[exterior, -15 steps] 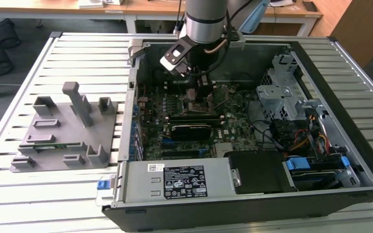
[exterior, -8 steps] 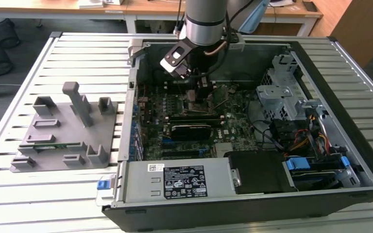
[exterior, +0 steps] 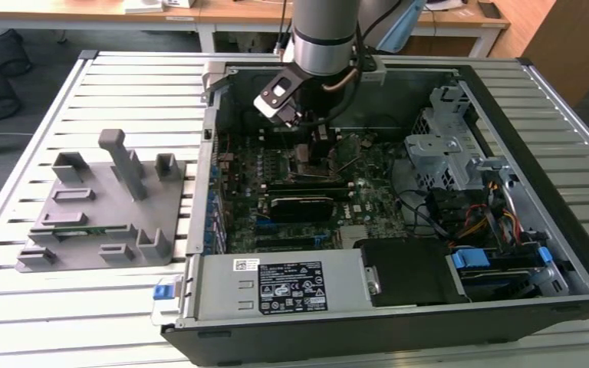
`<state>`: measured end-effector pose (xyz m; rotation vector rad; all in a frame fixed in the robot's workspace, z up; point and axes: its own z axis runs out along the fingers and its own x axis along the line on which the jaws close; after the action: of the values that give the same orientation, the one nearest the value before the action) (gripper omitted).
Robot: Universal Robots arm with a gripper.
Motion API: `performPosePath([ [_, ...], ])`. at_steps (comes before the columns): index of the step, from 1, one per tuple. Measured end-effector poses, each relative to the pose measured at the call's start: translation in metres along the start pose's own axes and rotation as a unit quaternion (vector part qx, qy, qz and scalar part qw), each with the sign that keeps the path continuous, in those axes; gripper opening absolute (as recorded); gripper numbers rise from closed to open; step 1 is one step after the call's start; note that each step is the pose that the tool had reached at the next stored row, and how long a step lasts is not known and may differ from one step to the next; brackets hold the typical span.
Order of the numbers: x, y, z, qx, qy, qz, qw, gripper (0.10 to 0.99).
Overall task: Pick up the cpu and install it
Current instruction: 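Place the cpu into insertion slot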
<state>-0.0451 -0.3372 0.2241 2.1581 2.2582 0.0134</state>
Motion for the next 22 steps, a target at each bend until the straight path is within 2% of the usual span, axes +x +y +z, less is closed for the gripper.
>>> performPosePath([
  [10, -0.0001, 0.0039, 0.0069, 0.0, 0.0, 0.001, 1.0, 0.533],
  [22, -0.0001, 0.0039, 0.0153, 0.0, -0.0001, 0.004, 1.0, 0.533],
])
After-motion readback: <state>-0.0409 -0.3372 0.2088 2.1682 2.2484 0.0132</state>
